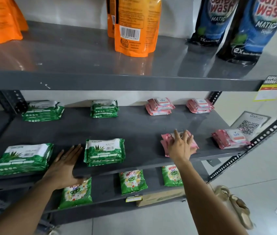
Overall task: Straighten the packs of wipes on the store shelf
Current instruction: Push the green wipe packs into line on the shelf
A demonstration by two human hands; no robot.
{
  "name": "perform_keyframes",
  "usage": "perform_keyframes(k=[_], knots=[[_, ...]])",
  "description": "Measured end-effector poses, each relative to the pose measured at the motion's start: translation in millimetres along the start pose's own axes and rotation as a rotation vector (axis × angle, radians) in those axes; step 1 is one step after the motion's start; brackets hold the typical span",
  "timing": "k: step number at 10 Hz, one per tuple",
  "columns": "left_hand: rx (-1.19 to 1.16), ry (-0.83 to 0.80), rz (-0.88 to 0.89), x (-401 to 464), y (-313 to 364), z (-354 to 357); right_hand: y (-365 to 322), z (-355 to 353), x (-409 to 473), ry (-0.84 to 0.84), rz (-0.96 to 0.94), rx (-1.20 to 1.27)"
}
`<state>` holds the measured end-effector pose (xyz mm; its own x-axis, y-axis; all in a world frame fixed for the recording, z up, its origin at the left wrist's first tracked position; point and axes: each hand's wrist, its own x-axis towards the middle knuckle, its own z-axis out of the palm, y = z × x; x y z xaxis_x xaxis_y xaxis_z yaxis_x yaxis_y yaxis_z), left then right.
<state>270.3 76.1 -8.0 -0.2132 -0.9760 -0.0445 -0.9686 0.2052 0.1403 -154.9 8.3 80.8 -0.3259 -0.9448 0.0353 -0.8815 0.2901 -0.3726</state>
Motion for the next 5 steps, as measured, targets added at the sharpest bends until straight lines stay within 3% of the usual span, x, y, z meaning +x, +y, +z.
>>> perform_keyframes(k=[5], knots=[[-0.016, -0.028, -0.009, -1.4, 5.8, -5.9, -2.4, -3.0, 0.4, 0.037, 0.027, 0.065]])
